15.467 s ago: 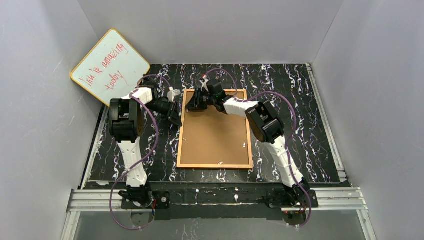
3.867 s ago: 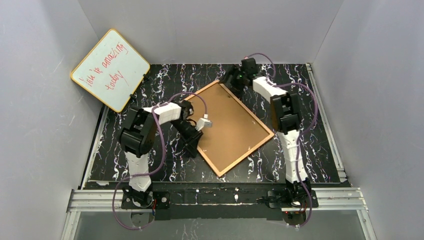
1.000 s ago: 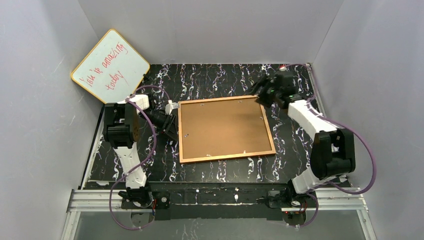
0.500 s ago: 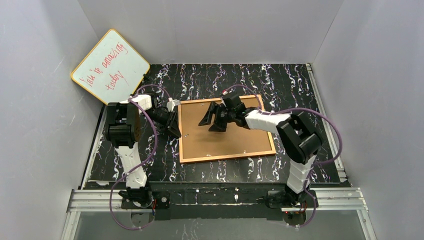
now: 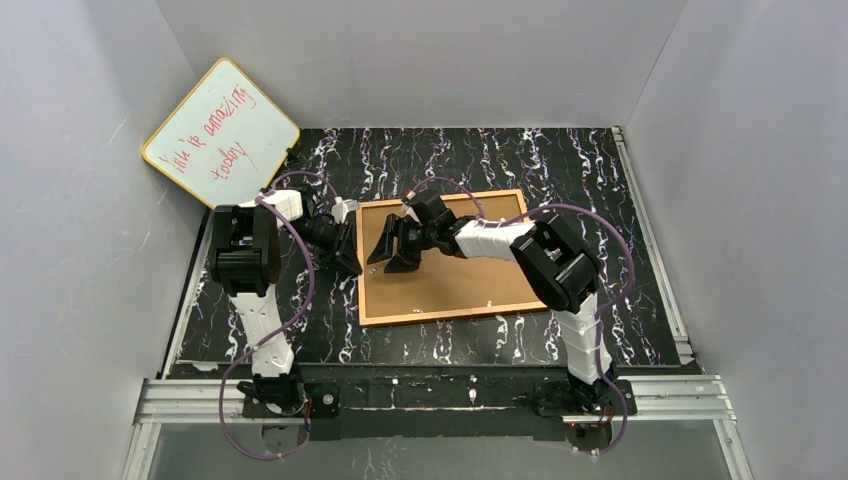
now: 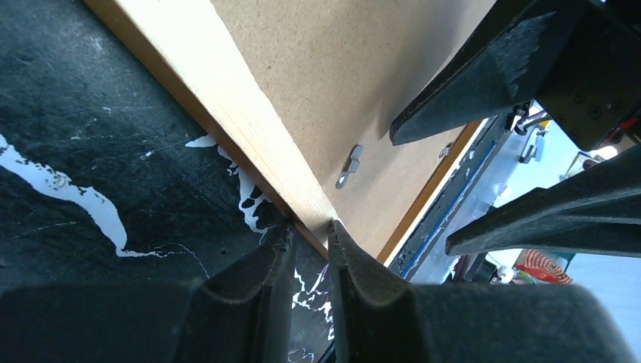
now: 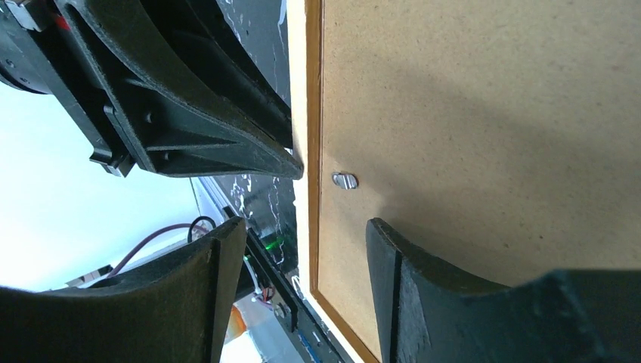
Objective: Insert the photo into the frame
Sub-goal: Install the photo frame at the center of the board, then adjust the photo frame at the center of the board, then install the photo frame at the center of the board.
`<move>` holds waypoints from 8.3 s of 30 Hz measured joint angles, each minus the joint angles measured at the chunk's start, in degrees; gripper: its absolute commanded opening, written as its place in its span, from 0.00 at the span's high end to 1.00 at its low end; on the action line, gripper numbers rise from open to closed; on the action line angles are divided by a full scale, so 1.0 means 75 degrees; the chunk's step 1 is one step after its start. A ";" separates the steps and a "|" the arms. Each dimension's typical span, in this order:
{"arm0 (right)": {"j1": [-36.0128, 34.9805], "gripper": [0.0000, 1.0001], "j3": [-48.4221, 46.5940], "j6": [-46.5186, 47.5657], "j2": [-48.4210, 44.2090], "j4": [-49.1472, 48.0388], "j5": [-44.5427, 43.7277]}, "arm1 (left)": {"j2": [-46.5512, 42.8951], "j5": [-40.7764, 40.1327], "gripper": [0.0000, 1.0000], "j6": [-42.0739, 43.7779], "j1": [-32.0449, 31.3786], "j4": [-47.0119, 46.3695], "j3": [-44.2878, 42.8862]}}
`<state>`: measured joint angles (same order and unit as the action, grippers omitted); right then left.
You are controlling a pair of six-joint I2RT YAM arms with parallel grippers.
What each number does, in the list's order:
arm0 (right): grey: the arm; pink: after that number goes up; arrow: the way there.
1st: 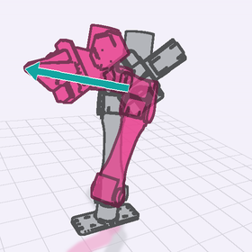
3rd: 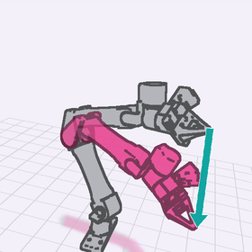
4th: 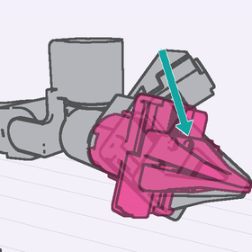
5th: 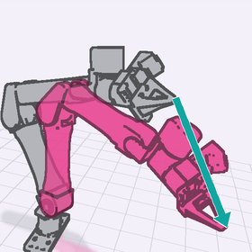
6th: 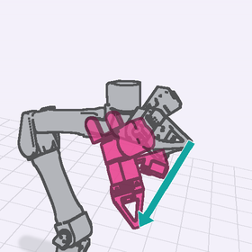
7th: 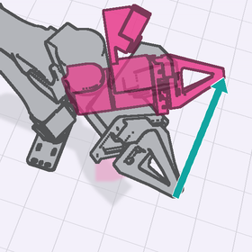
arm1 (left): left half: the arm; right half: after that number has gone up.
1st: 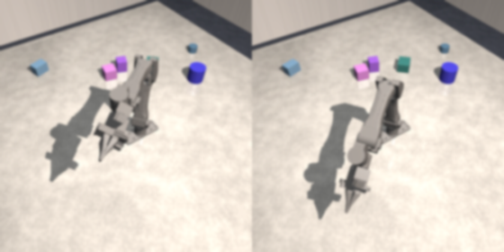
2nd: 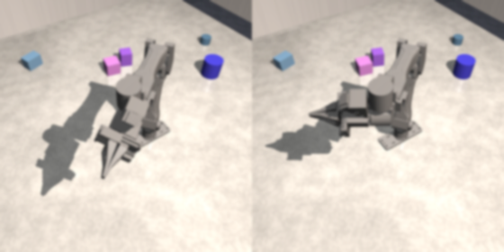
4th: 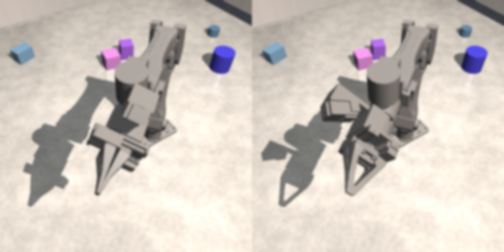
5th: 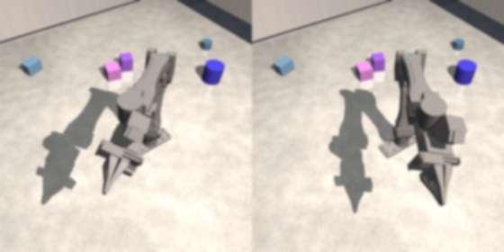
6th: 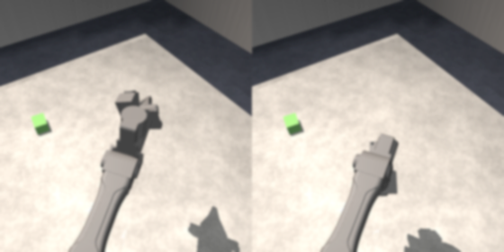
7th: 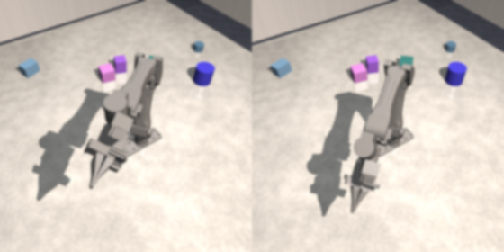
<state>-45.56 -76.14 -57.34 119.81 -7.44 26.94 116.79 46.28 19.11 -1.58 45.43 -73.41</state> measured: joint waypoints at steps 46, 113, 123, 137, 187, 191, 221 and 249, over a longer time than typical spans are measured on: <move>-0.0044 0.44 -0.1078 -0.0498 0.1093 -0.0256 0.0466 | -0.0187 -0.0038 0.89 -0.0172 0.0009 -0.0271 0.0227; 0.5584 0.04 0.1941 0.1684 -0.2926 0.2361 -0.2970 | -0.1218 -0.1542 0.80 0.2786 -0.1265 0.0254 0.0868; 0.5508 0.07 0.0589 0.1489 -0.1204 0.2361 -0.2288 | -0.1416 -0.1821 0.78 0.3008 -0.2031 0.0379 0.1099; 0.4296 0.02 -0.4657 0.1961 0.2119 0.2908 -0.1993 | -0.0799 -0.1072 0.44 0.2463 -0.4873 0.1378 0.0475; 0.5444 0.11 0.1816 0.1629 -0.3162 0.2600 -0.2049 | -0.0230 -0.0915 0.65 0.3022 -0.0889 0.1466 -0.0321; 0.5394 0.16 0.1845 0.1629 -0.3736 0.2722 -0.2078 | -0.0227 -0.0562 0.64 0.3028 -0.0670 0.1754 -0.0542; 0.0353 0.33 0.0093 0.0548 -0.0271 0.0539 -0.0131 | 0.0527 0.0606 0.84 0.1682 -0.0656 0.1032 -0.0425; 0.0178 0.37 -0.0391 0.0699 0.0187 0.0635 -0.0105 | 0.0399 0.0699 0.86 0.1445 -0.0632 0.0772 -0.0163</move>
<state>-44.23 -79.07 -52.10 121.21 -2.68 26.15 119.79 51.53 29.95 -6.33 51.22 -74.63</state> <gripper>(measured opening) 0.635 0.145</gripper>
